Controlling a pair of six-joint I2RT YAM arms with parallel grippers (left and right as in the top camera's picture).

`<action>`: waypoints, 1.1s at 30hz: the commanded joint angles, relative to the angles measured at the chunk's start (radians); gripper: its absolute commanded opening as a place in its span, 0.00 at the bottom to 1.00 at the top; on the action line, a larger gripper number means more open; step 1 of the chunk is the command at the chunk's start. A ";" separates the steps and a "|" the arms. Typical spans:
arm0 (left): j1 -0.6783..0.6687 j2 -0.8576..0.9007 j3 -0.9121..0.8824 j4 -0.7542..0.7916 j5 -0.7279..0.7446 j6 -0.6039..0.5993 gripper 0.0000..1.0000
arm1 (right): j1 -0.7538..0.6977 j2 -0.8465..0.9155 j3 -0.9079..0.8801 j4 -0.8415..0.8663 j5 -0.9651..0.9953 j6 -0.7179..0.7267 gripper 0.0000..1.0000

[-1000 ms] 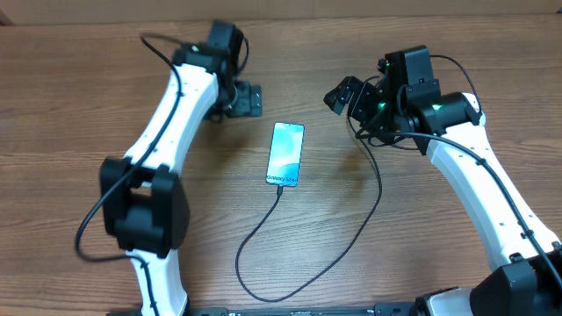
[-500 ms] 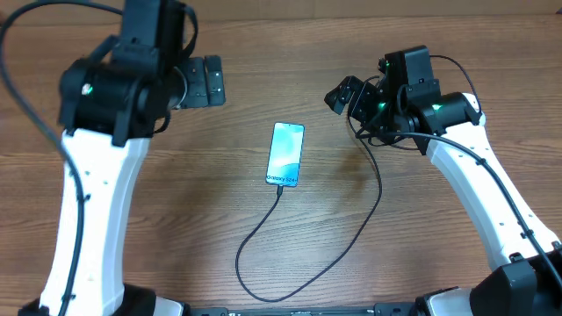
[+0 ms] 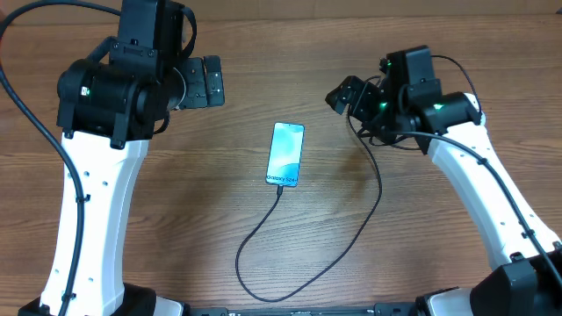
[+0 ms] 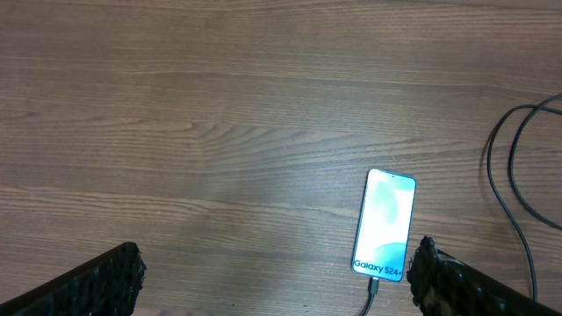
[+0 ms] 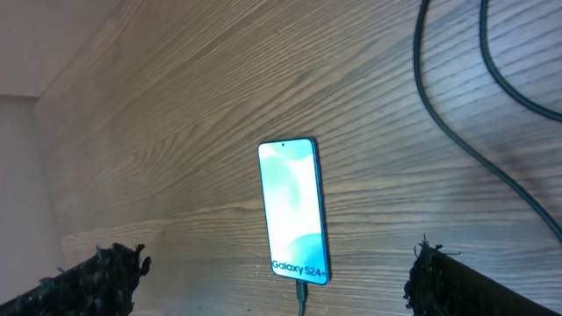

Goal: Plug charger to phone and switch on socket
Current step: 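Move the right gripper to the power strip's switch beside the plug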

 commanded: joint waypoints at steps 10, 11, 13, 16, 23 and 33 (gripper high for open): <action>-0.004 0.004 0.004 0.000 -0.017 0.019 1.00 | -0.582 -0.027 0.165 -0.324 -0.093 -0.352 1.00; -0.004 0.004 0.004 0.000 -0.017 0.019 1.00 | -0.631 -0.026 0.164 -0.326 -0.090 -0.372 1.00; -0.004 0.004 0.004 0.000 -0.017 0.019 1.00 | -0.711 -0.020 0.164 -0.325 -0.090 -0.402 1.00; -0.004 0.004 0.004 0.000 -0.017 0.019 1.00 | -0.810 -0.009 0.162 -0.306 -0.089 -0.433 1.00; -0.004 0.004 0.004 0.000 -0.017 0.019 1.00 | -0.864 0.031 0.161 -0.288 -0.067 -0.493 1.00; -0.004 0.004 0.004 0.000 -0.017 0.019 1.00 | -0.863 0.171 0.134 -0.219 -0.070 -0.515 1.00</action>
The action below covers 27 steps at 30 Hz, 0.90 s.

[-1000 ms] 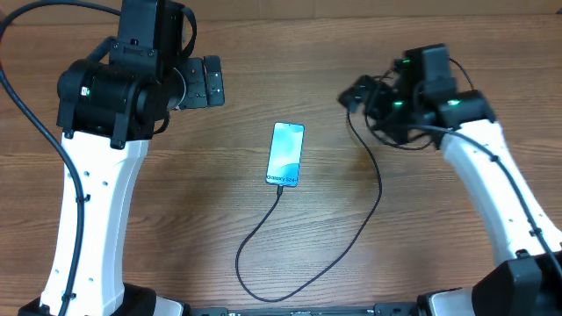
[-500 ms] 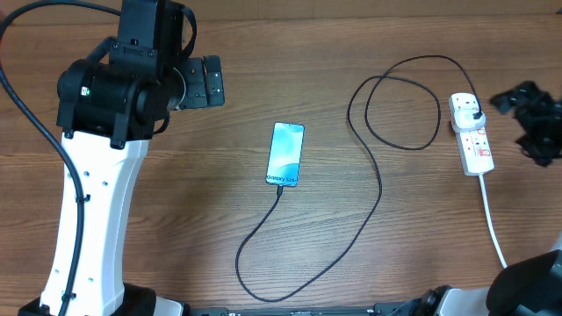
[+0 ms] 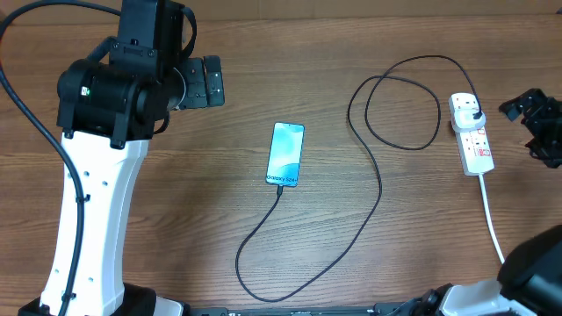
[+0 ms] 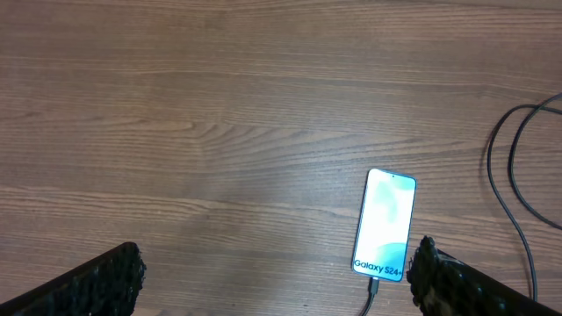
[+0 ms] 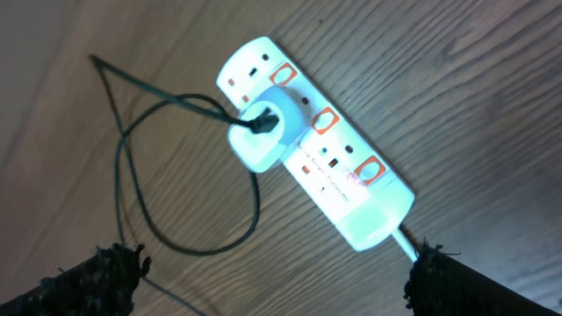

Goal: Plug charger to phone and switch on socket
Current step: 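Move the right gripper to the power strip's switch beside the plug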

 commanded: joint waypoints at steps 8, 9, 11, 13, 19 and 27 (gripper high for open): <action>-0.004 0.005 0.004 0.000 -0.017 0.019 1.00 | 0.023 0.106 -0.041 0.108 -0.007 -0.031 1.00; -0.004 0.005 0.004 0.001 -0.017 0.019 1.00 | 0.029 0.110 -0.048 0.124 -0.008 -0.044 1.00; -0.004 0.005 0.004 0.000 -0.017 0.019 1.00 | 0.041 0.114 -0.061 0.157 -0.008 -0.055 1.00; -0.004 0.005 0.004 0.001 -0.017 0.019 0.99 | 0.056 0.115 -0.080 0.195 -0.008 -0.063 1.00; -0.004 0.006 0.004 0.001 -0.017 0.019 1.00 | 0.106 0.129 -0.140 0.303 -0.006 -0.068 1.00; -0.004 0.007 0.004 0.001 -0.017 0.019 0.99 | 0.130 0.165 -0.164 0.393 -0.006 -0.068 1.00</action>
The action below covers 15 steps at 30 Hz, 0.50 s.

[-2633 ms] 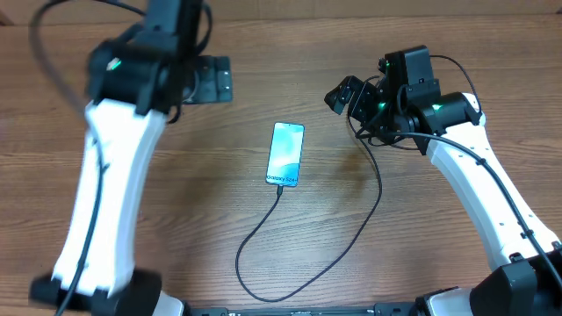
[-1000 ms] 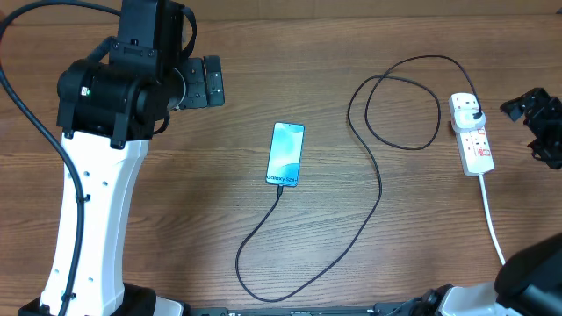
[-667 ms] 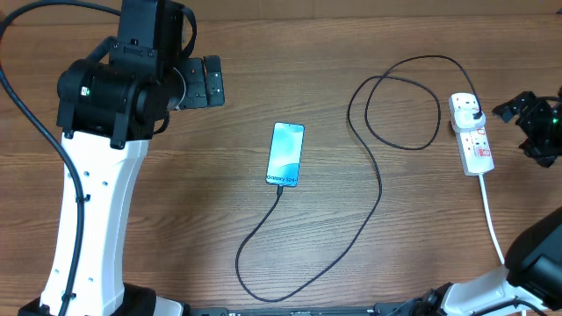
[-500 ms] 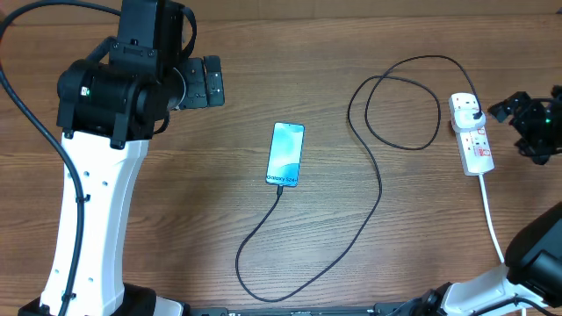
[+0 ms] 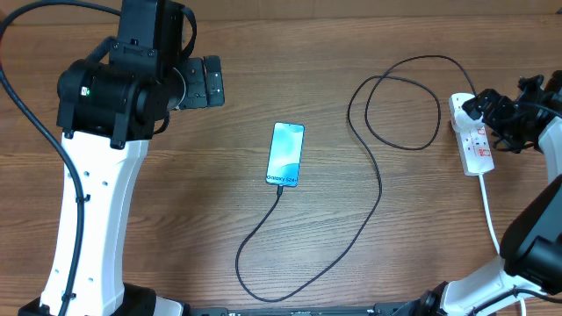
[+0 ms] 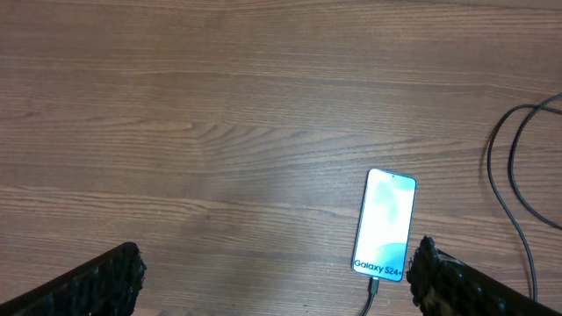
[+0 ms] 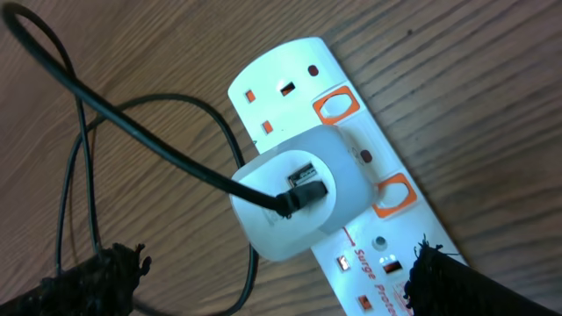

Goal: Plug charger to phone and switch on socket
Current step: 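Move the right gripper to the power strip's switch beside the plug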

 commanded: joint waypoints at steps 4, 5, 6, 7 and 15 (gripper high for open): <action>-0.004 0.007 0.004 0.001 -0.017 0.019 1.00 | 0.006 0.020 -0.019 0.086 -0.005 -0.009 1.00; -0.004 0.007 0.004 0.000 -0.017 0.019 1.00 | 0.006 0.024 -0.019 0.092 -0.005 -0.009 1.00; -0.004 0.008 0.004 0.001 -0.017 0.019 1.00 | 0.006 0.029 -0.019 0.096 -0.005 -0.009 1.00; -0.004 0.008 0.004 0.001 -0.017 0.019 1.00 | 0.006 0.038 -0.019 0.098 -0.005 -0.009 1.00; -0.004 0.008 0.004 0.001 -0.017 0.019 1.00 | 0.008 0.110 -0.019 0.097 -0.014 -0.009 1.00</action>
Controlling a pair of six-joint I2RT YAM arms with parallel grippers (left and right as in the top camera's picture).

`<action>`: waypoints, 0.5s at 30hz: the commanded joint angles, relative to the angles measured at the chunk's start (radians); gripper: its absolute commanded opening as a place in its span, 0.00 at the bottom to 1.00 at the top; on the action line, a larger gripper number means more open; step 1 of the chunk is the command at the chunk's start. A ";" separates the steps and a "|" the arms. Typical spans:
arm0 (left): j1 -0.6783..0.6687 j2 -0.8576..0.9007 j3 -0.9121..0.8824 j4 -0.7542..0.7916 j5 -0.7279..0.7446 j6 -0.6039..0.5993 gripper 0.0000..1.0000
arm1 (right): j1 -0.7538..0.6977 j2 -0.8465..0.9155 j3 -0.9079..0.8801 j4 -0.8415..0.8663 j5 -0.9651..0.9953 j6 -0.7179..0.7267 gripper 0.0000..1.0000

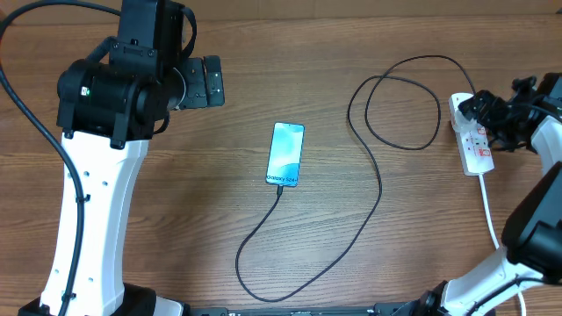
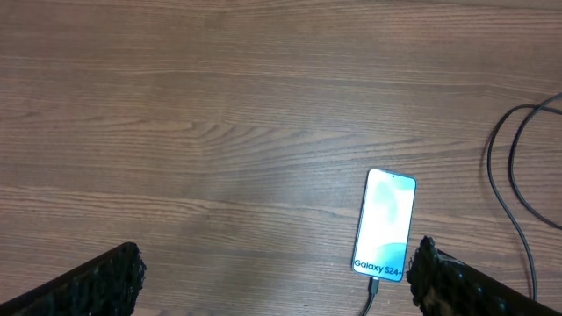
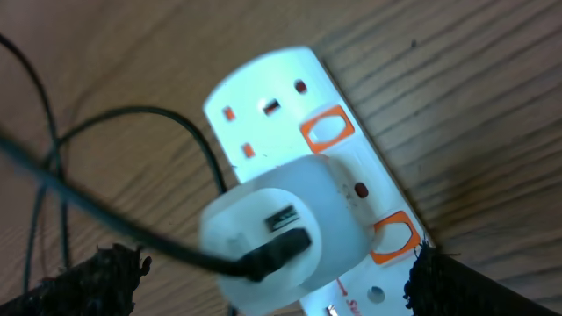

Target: Plug charger to phone and switch on socket

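The phone [image 1: 285,154] lies face up mid-table, its screen lit, and the black cable [image 1: 378,189] is plugged into its near end. It also shows in the left wrist view as the phone [image 2: 385,224]. The cable loops right to a white charger plug [image 3: 281,233] seated in the white power strip [image 3: 303,96], which has orange switches [image 3: 327,125]. My right gripper [image 3: 272,285] is open and low over the strip, its fingers on either side of the charger plug. In the overhead view the right gripper [image 1: 493,112] covers the far end of the power strip [image 1: 479,149]. My left gripper [image 2: 277,281] is open and high above the table, left of the phone.
The strip's white lead [image 1: 490,219] runs toward the table's front right. The black cable forms a wide loop [image 1: 404,101] between the phone and the strip. My left arm [image 1: 105,88] stands over the table's left side.
My right gripper has come lower over the power strip. The charger plug now fills more of the right wrist view and is blurred. The left arm, phone and cable are unchanged.
My right gripper was open just right of the phone, which was plugged in and lit. Then it was at the far right, high over the power strip. Then it hung close above the strip's far end, and now lower still around the charger plug.
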 commanded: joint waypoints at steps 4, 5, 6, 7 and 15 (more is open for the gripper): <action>-0.004 0.008 0.004 0.000 -0.017 0.019 1.00 | 0.007 0.028 -0.005 0.002 -0.036 -0.013 1.00; -0.004 0.008 0.004 0.000 -0.017 0.019 1.00 | 0.007 0.028 -0.005 0.002 -0.036 -0.013 1.00; -0.004 0.008 0.004 0.001 -0.017 0.019 1.00 | 0.007 0.028 -0.005 0.002 -0.036 -0.013 1.00; -0.004 0.008 0.004 0.000 -0.017 0.019 0.99 | 0.007 0.028 -0.005 0.002 -0.036 -0.016 1.00; -0.004 0.008 0.004 0.000 -0.017 0.019 1.00 | 0.007 0.028 -0.005 0.041 -0.050 -0.057 1.00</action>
